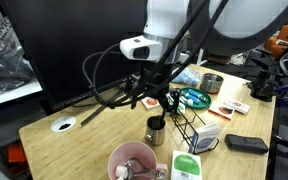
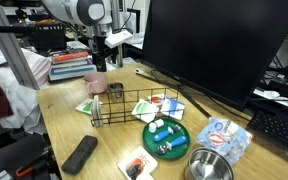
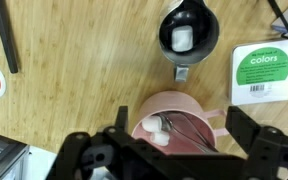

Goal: Move the silver jug to the left side of the desk

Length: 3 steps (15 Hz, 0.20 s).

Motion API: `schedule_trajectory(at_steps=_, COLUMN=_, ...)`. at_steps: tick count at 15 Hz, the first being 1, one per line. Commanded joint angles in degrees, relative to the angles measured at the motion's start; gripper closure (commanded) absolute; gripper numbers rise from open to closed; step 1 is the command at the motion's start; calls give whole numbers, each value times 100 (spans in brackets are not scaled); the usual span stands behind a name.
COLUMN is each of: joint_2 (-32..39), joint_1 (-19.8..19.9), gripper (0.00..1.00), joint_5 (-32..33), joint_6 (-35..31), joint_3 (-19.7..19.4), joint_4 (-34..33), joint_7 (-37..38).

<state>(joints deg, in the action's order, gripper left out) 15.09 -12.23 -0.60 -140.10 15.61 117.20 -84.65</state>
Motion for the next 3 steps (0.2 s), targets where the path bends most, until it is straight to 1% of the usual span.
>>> schedule_trajectory(at_steps=1, joint_2=-52, joint_1=57, gripper=0, joint_5=24, joint_6=26, joint_3=64, joint_4=50, joint_7=36)
schedule_trajectory(at_steps=3, joint_2=-45, joint_1=74, gripper=0, joint_5=23, joint_6=23, joint_3=62, joint_4=114, joint_7=37)
